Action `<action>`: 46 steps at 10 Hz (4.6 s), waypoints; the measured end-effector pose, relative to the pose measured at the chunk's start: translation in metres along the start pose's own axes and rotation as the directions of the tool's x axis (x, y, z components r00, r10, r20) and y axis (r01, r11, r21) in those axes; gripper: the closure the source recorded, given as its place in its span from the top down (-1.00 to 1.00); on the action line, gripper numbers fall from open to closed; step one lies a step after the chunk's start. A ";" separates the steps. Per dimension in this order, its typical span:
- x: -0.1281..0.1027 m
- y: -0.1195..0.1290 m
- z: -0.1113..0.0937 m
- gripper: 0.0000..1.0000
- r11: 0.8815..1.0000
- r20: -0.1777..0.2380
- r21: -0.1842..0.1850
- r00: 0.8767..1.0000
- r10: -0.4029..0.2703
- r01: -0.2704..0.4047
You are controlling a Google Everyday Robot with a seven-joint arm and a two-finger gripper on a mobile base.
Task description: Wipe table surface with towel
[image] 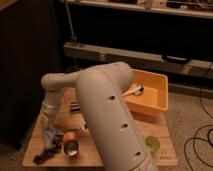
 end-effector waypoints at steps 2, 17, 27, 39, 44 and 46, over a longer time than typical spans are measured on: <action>-0.047 0.021 0.008 -1.00 0.999 0.000 -0.013 0.999 -0.045 0.045; 0.011 -0.132 -0.062 -1.00 0.973 0.138 -0.012 0.963 0.232 -0.233; -0.045 0.013 0.014 -1.00 0.999 0.004 -0.007 0.999 -0.052 0.052; -0.087 -0.123 -0.030 -1.00 0.980 0.046 -0.014 0.979 0.198 -0.198; -0.001 -0.142 -0.035 -1.00 0.973 0.028 -0.060 0.974 0.226 -0.224; 0.017 -0.128 -0.031 -1.00 0.977 0.021 -0.078 0.979 0.203 -0.201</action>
